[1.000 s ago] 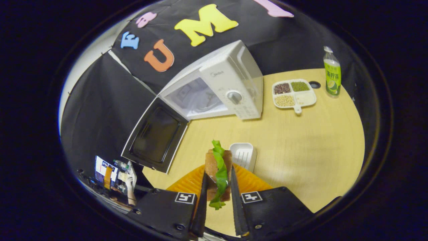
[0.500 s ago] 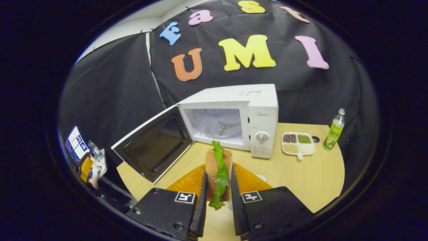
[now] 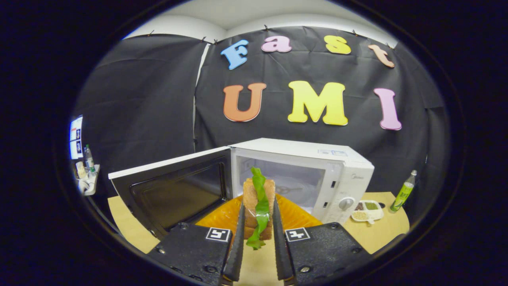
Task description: Open the microwave oven with the left hand, put the food in, and close the microwave oven.
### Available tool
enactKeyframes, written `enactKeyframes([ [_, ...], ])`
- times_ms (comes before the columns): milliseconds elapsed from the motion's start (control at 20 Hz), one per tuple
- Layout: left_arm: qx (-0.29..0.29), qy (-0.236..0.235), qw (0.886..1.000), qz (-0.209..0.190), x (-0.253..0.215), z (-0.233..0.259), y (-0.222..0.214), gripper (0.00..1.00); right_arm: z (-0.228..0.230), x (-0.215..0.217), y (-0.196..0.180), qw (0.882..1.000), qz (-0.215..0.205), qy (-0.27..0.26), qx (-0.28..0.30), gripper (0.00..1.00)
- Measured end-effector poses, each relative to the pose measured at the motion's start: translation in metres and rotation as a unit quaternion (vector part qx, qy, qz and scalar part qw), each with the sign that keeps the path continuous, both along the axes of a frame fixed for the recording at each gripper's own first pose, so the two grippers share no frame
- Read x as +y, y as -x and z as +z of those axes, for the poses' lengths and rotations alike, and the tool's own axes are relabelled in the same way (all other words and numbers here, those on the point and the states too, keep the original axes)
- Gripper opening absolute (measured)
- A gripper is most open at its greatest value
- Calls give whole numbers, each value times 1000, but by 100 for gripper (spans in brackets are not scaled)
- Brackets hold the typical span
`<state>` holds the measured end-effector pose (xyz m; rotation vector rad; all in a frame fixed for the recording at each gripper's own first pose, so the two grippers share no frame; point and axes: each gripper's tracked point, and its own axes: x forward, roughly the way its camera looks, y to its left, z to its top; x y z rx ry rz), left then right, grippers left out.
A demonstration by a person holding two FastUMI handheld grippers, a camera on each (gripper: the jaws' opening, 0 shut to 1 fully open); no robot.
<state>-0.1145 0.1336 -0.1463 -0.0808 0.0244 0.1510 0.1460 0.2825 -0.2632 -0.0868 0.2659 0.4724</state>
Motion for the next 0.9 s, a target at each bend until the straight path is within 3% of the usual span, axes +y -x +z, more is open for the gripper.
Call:
enactKeyframes([
  [150, -6, 2, 1000, 4, 7, 2, 1, 95, -14, 17, -23, 999, -30, -15, -11, 37],
  [250, -9, 3, 1000, 7, 12, 6, -2, 95, -13, 20, -45, 996, -72, -42, -26, 37],
  [450, -10, 5, 1000, 25, 31, 4, -14, 95, -24, 19, -97, 978, -174, -109, -31, 37],
  [800, 14, 2, 999, 28, 43, 1, -39, 95, -45, 44, -175, 948, -195, -250, 1, 37],
  [900, 14, 5, 1000, 21, 38, 2, -43, 95, -63, 50, -190, 946, -197, -256, 24, 37],
])
